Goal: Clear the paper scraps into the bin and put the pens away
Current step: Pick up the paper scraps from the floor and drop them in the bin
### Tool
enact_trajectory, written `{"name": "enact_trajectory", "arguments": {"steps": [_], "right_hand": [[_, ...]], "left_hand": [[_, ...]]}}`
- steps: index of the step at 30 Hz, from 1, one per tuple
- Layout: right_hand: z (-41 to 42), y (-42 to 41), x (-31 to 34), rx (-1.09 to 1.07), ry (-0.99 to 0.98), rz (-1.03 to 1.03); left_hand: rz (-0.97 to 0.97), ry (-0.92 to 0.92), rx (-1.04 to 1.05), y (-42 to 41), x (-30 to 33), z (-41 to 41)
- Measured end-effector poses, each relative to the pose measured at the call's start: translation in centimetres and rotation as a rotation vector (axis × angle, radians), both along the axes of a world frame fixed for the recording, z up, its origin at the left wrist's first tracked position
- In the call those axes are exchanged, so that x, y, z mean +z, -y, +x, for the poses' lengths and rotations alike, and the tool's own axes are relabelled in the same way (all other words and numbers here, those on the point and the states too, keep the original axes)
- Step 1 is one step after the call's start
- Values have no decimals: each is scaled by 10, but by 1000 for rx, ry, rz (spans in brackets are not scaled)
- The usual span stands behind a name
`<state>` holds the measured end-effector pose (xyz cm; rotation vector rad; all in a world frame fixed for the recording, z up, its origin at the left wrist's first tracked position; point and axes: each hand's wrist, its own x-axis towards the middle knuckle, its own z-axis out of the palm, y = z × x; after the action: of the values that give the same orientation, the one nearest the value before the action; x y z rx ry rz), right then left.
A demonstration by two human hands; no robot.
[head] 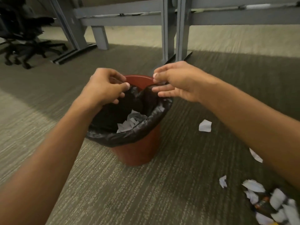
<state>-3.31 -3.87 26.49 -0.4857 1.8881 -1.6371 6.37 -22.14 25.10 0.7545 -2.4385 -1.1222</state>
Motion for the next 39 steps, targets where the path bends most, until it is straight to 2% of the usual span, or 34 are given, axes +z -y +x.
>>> {"name": "enact_trajectory", "arguments": {"steps": [4,8,11,13,16,18,21,25,27,32,34,37,39], "right_hand": [[-9,-73,-18,-164,0,-113],[-16,-151,-76,-359,100,-95],[-12,-209,-138,-503,71,71],[-6,-248,-179,-542,-45,284],[6,-295,-224,-437,-237,582],[14,-308,-244,-329,-292,700],[17,-306,-265,-81,-486,875],[18,-287,-283,153,-574,1050],[19,-283,-291,219,-658,1149],[25,-287,-310,153,-719,1116],[23,-291,-308,69,-687,984],[7,-298,-299,-356,-547,610],[-14,-300,-290,-536,-451,560]], "left_hand": [[86,-147,-232,-69,10,-12],[211,-128,-468,-145,-17,-27],[294,3,-595,-199,-71,-40],[258,128,-657,-227,-119,-45],[97,269,-695,-258,-185,-47],[-32,364,-710,-271,-220,-47],[-164,470,-744,-282,-258,-49],[-369,463,-799,-291,-287,-52],[-374,418,-812,-293,-294,-54],[-212,371,-807,-287,-298,-65],[-149,378,-781,-281,-295,-71],[-11,358,-684,-269,-289,-89],[90,316,-552,-260,-283,-115]]}}
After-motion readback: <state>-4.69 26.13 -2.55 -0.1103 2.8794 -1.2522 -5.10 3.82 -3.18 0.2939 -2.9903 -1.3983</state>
